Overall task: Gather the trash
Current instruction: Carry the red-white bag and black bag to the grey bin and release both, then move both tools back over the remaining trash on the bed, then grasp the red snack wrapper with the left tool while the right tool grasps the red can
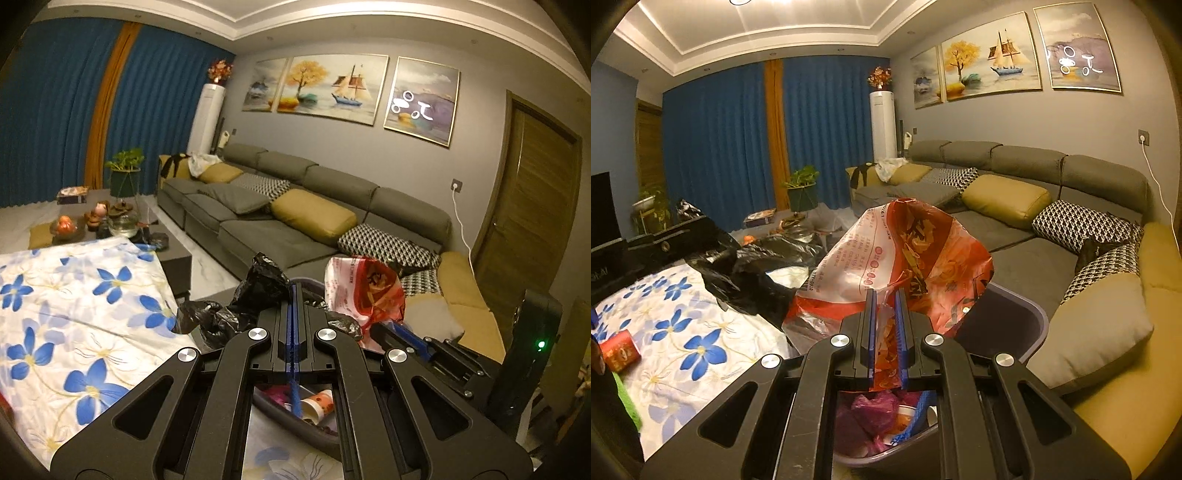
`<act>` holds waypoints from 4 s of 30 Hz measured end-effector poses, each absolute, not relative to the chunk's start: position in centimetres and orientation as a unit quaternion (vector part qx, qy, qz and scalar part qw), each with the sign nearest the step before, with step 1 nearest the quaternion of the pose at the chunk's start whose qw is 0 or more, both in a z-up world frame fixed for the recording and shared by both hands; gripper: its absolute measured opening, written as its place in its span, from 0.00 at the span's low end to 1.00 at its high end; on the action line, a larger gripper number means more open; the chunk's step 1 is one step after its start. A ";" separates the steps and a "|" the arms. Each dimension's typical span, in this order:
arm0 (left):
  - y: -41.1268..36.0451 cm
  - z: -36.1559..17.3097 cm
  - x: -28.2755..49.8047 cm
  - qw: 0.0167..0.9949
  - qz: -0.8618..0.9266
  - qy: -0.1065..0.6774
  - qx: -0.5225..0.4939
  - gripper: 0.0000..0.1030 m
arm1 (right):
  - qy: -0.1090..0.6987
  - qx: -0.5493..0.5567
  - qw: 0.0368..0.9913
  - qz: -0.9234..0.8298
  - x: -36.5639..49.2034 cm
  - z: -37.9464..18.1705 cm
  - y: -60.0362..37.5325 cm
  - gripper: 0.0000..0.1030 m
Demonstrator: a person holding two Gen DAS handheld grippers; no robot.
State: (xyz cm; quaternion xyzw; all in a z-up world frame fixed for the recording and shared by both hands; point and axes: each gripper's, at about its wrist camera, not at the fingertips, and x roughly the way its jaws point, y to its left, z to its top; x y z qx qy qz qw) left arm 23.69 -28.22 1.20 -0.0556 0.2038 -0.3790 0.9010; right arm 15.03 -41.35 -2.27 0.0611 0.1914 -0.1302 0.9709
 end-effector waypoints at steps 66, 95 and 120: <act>0.2 -1.9 11.9 0.975 0.005 0.210 -0.070 0.87 | 0.182 0.040 0.979 0.079 9.9 -2.4 -22.5 0.87; 11.3 -5.9 14.9 0.959 0.035 0.270 -0.081 0.87 | 0.218 -0.017 0.967 0.132 12.5 -4.5 -9.4 0.87; 12.1 -7.5 16.2 0.942 -0.017 0.316 -0.111 0.21 | 0.246 -0.031 0.961 0.123 15.3 -5.1 -6.5 0.85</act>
